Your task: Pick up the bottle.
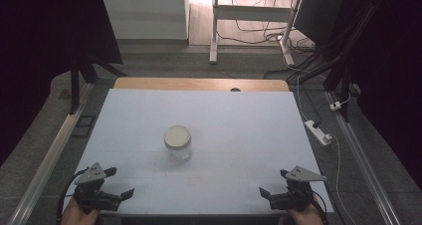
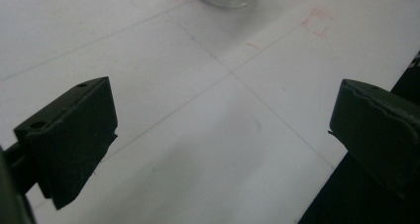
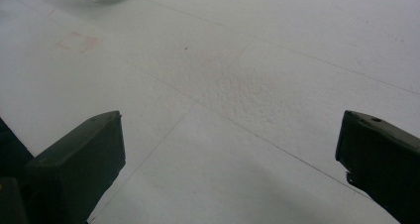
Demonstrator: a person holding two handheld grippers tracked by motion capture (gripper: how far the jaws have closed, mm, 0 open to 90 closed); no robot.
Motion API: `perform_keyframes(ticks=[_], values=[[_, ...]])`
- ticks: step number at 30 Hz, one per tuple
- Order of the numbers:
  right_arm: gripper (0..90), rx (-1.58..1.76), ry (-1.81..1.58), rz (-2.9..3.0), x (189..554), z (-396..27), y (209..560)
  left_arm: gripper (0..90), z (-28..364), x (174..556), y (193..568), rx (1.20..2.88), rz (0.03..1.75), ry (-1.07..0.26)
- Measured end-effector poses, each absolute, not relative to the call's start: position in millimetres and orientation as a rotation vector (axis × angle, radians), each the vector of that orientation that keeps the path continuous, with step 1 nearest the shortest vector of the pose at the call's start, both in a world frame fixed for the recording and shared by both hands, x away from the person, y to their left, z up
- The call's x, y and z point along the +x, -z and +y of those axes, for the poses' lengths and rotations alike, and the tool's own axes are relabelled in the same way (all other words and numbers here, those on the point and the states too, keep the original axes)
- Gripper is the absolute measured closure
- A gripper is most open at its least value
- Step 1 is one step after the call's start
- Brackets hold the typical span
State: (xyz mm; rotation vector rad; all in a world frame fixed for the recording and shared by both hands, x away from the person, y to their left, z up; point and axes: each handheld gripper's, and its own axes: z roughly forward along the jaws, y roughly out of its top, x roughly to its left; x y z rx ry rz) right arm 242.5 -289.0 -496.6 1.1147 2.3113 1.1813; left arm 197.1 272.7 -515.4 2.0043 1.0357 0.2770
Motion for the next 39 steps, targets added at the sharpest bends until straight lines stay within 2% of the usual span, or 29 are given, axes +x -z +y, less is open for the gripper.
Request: perform_keyframes(ticks=[15, 32, 39], values=[[0.0, 1.102, -1.161, 2.321, 242.4, -287.4, 496.7, 0.0, 254.8, 223.2, 518.4, 1.957, 0.978, -0.302], [0.0, 1.097, -1.153, 2.329, 242.4, -286.1, 497.0, 0.0, 233.5, 259.1, 515.0, 1.986, 0.952, -0.283], [0.0, 1.098, -1.152, 2.33, 242.5, -286.1, 497.0, 0.0, 223.8, 273.0, 513.0, 2.009, 0.883, -0.29]])
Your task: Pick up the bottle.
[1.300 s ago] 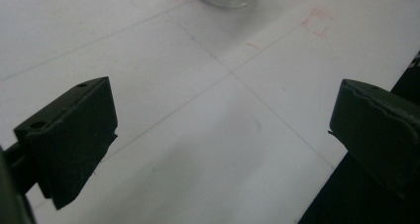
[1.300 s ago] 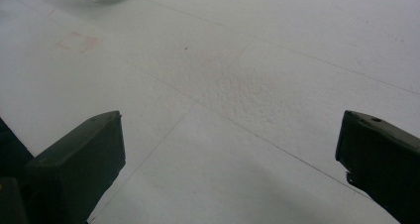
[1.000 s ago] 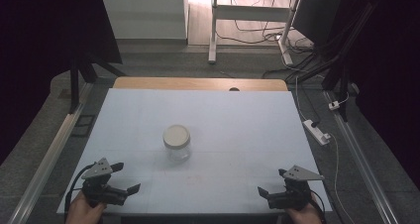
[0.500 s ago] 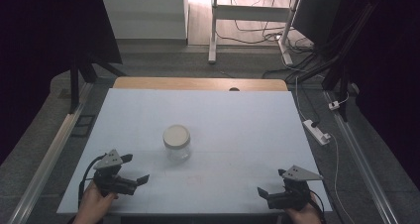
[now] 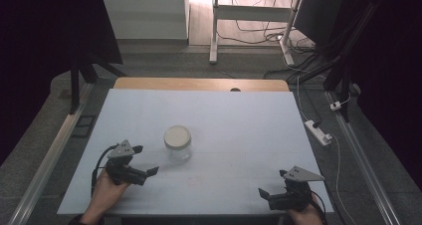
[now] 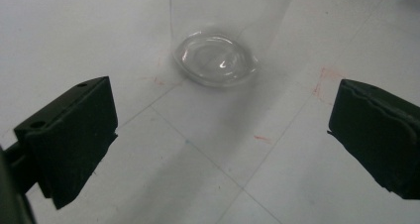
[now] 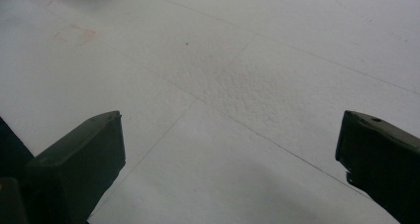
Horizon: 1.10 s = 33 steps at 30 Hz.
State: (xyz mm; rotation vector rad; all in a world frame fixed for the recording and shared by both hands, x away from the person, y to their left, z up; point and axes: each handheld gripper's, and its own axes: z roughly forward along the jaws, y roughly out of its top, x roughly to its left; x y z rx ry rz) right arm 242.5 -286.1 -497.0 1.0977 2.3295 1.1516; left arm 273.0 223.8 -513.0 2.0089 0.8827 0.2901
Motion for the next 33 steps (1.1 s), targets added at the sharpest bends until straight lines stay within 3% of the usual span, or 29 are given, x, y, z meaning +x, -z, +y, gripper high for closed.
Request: perform_keyframes(ticks=[33], values=[[0.0, 1.096, -1.148, 2.337, 242.9, -286.0, 497.3, 0.0, 169.9, 339.5, 512.6, 2.069, 0.721, -0.239]])
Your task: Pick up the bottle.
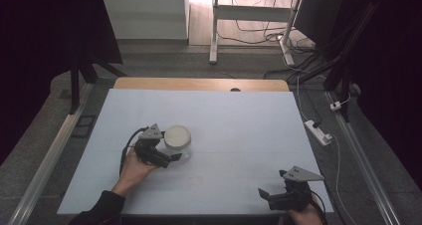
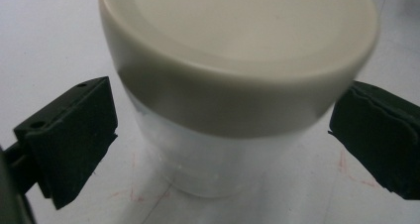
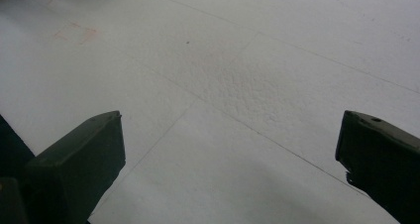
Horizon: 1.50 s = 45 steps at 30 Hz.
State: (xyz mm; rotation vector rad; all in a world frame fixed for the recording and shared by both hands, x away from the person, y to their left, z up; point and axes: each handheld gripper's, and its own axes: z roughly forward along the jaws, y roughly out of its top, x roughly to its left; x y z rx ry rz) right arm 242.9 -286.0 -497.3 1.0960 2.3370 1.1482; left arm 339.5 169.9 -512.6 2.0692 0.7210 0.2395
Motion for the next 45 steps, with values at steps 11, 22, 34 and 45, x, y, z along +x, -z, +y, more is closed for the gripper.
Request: perform_keyframes(ticks=[11, 22, 34, 45], values=[[0.0, 1.093, -1.146, 2.34, 242.9, -285.8, 497.4, 0.0, 157.5, 351.7, 518.2, 2.109, 0.706, -0.223], [0.0, 1.091, -1.146, 2.34, 242.8, -285.8, 497.4, 6.9, 155.0, 351.0, 517.0, 2.128, 0.68, -0.265], [0.0, 1.087, -1.145, 2.341, 242.7, -285.7, 497.4, 7.2, 154.5, 350.2, 516.5, 2.13, 0.687, -0.272], [0.0, 1.089, -1.148, 2.34, 242.6, -285.8, 497.3, 7.5, 151.7, 348.6, 510.0, 2.129, 0.699, -0.275]])
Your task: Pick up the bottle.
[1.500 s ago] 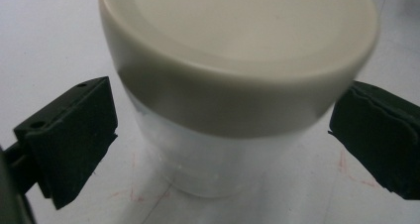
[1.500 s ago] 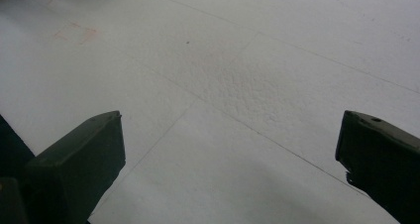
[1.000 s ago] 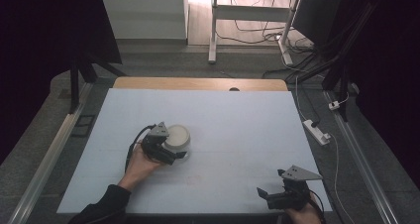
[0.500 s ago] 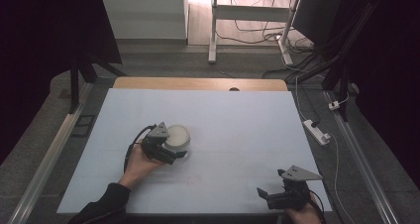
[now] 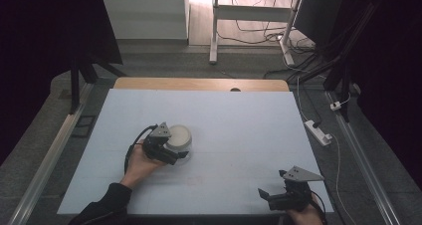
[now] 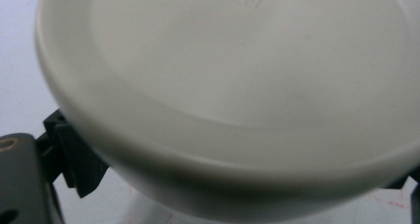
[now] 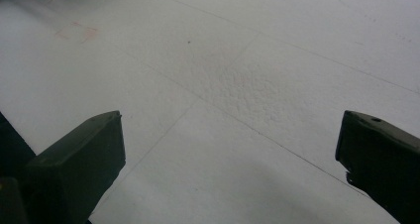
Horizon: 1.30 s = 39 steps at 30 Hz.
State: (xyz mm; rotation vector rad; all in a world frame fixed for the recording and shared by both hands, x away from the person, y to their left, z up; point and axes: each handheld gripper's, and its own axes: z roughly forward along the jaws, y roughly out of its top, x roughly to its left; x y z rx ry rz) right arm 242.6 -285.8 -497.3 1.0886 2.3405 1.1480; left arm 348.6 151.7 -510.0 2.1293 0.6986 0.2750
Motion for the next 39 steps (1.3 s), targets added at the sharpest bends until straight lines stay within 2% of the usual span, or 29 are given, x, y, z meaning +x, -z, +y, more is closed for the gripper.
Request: perform_keyframes(ticks=[16, 39], values=[[0.0, 1.093, -1.147, 2.339, 242.9, -286.0, 497.4, 7.5, 139.6, 342.5, 479.0, 2.11, 0.629, -0.257], [0.0, 1.094, -1.144, 2.338, 242.9, -285.9, 497.4, 7.5, 97.7, 335.1, 458.9, 2.2, 0.489, -0.247]])
